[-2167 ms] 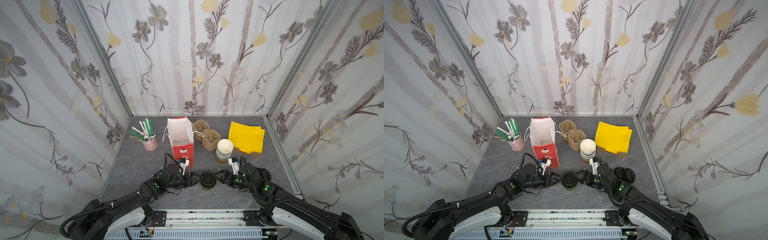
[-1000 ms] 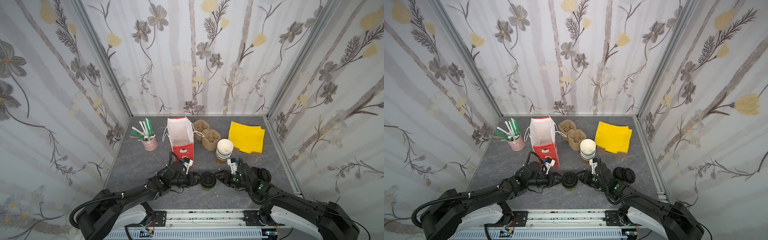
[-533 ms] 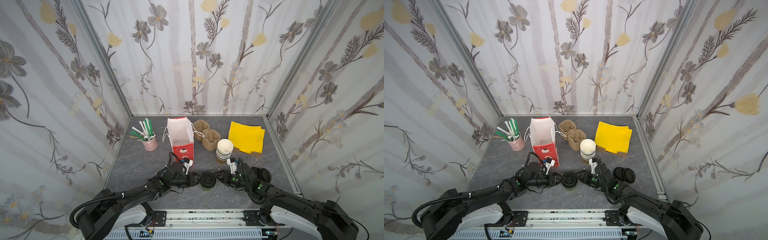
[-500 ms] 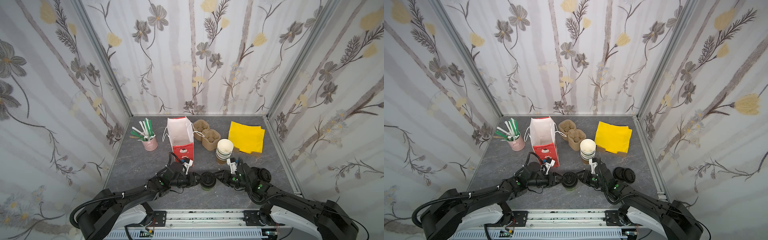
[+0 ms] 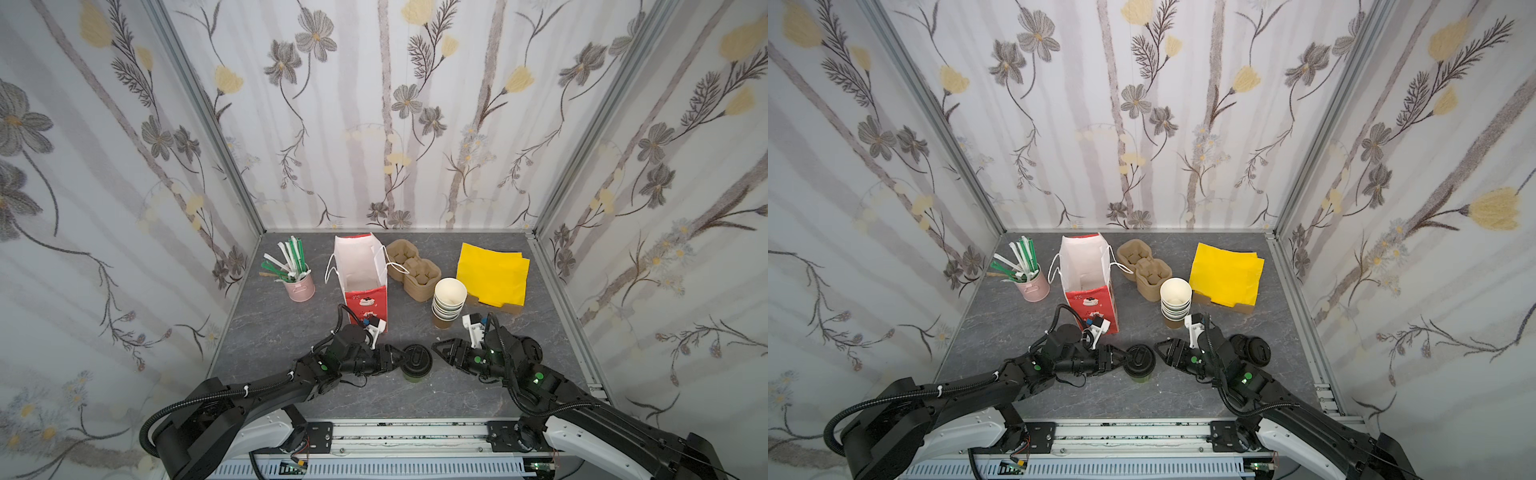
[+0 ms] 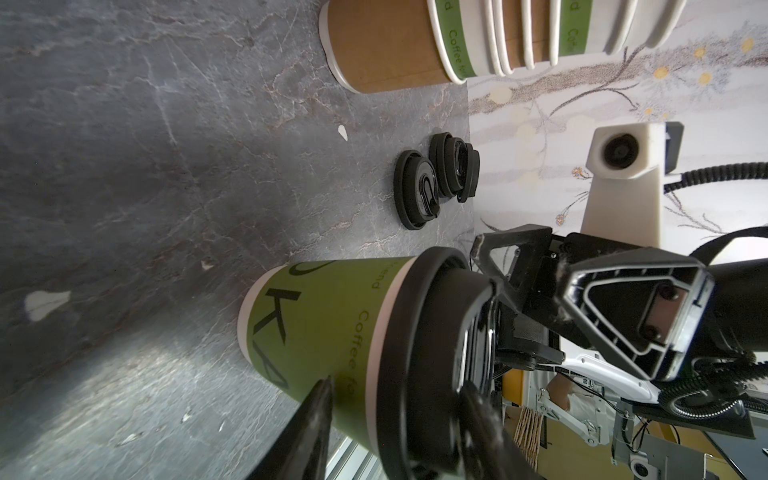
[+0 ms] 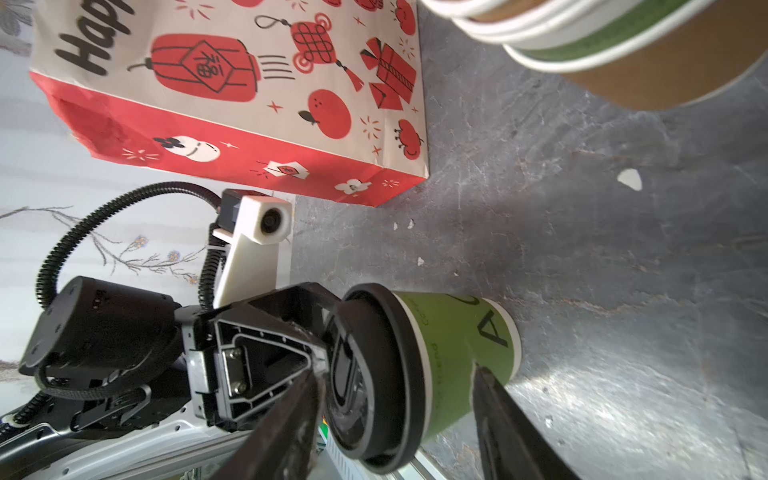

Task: Pack a coffee takeout order
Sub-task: Close the lid on the coffee cup.

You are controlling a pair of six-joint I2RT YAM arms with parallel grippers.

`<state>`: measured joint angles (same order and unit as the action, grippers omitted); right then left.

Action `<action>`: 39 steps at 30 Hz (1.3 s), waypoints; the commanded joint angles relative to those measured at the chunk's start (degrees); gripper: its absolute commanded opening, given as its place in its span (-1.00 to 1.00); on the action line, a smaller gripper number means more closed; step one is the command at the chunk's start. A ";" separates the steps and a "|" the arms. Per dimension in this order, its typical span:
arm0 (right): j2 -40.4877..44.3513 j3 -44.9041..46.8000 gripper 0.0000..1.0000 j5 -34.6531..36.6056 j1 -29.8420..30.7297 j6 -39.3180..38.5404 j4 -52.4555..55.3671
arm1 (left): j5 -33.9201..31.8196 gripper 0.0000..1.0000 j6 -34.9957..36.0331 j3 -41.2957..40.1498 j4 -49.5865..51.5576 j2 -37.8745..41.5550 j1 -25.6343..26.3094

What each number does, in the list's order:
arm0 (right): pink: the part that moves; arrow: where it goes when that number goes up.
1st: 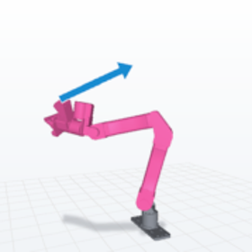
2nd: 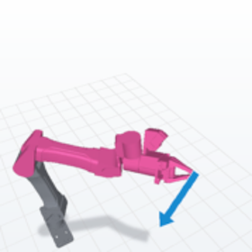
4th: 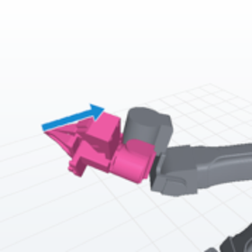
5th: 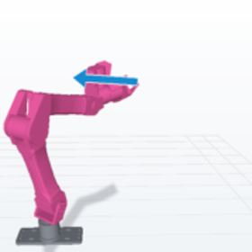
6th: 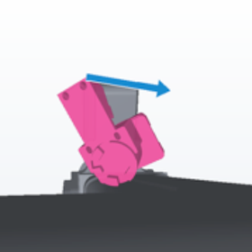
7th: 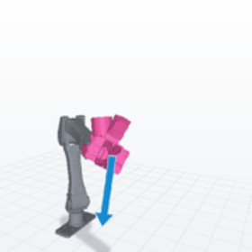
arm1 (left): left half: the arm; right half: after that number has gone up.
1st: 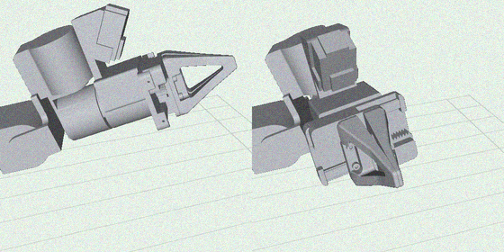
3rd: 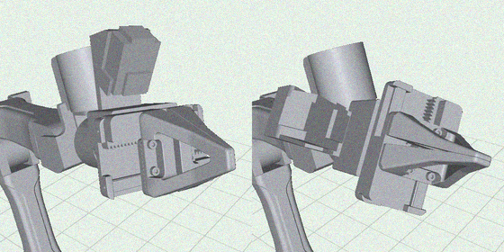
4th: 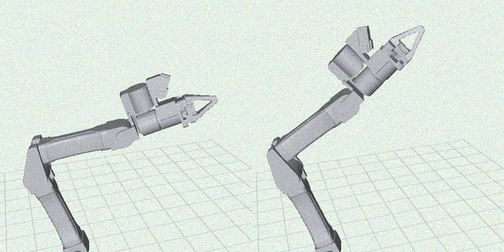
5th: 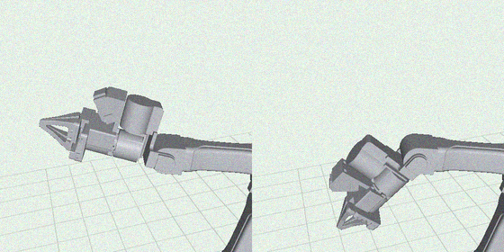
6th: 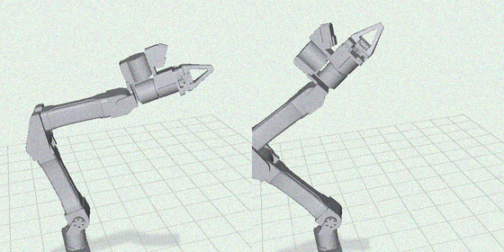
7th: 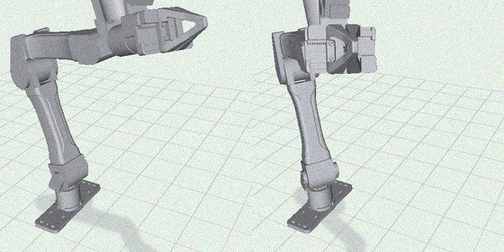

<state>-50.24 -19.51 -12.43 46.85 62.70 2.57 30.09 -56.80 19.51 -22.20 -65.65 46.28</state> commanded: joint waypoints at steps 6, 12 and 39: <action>2.01 2.01 0.31 0.78 9.96 4.41 5.20 | -1.35 -0.03 0.24 -0.16 3.91 -0.18 -0.10; -0.90 2.29 0.34 -0.12 12.30 5.15 -0.82 | -1.42 -0.04 0.39 0.07 3.92 -0.53 -0.05; -9.93 2.98 0.12 2.79 12.03 7.43 -0.43 | -1.26 -0.10 0.37 -0.13 3.91 -0.53 -0.06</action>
<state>-59.29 -16.71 -13.47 58.92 68.99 -4.05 30.24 -56.77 19.62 -22.50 -66.02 46.28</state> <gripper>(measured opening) 0.567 0.454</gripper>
